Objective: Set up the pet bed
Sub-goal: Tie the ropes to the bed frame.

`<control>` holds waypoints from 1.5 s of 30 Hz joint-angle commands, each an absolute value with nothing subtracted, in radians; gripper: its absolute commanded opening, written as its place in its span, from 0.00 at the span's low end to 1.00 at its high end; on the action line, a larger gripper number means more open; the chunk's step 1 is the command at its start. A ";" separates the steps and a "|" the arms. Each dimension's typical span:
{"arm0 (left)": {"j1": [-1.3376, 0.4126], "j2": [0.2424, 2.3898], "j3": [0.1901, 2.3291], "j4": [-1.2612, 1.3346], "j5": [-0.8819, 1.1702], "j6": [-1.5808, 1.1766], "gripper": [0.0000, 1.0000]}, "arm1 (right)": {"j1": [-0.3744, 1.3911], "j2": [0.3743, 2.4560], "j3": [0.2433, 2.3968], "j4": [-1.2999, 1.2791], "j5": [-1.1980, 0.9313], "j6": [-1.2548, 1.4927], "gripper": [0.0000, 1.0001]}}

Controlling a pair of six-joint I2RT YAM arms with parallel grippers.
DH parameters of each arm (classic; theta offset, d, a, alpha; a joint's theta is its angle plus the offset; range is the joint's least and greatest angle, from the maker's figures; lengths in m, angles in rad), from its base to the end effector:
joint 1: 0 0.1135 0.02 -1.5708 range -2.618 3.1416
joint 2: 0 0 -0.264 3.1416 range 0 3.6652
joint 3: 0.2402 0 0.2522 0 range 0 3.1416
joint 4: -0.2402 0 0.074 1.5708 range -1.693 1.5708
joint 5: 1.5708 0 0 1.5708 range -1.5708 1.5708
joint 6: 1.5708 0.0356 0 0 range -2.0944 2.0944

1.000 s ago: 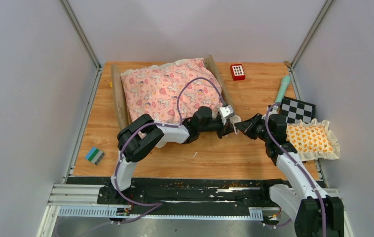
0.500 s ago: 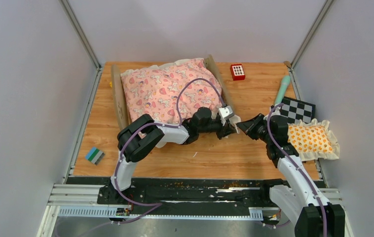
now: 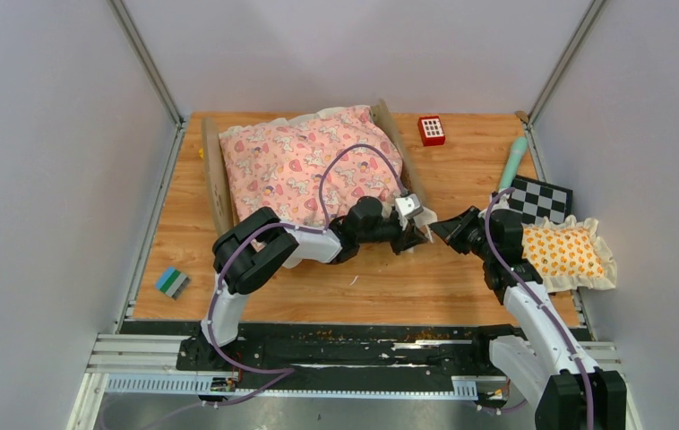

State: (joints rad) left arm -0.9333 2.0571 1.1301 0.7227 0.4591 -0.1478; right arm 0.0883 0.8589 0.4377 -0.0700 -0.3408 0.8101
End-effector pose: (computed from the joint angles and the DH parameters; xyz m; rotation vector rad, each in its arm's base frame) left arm 0.2505 -0.3647 0.1655 1.0493 1.5990 -1.1635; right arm 0.1887 0.0286 0.2173 0.5507 2.0854 0.8908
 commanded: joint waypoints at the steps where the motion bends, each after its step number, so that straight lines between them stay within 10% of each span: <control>1: -0.928 2.014 1.107 0.738 0.463 -0.149 0.17 | 0.087 0.836 0.443 -0.046 -0.327 0.801 0.00; 45: -0.917 1.938 1.024 0.732 0.433 -0.118 0.35 | 0.087 0.818 0.438 -0.057 -0.328 0.796 0.00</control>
State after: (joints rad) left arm -0.9211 1.9915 1.0389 0.7292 0.4461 -0.1398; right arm 0.0883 0.8413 0.4377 -0.1001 -0.3382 0.8024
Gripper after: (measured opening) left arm 0.356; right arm 0.022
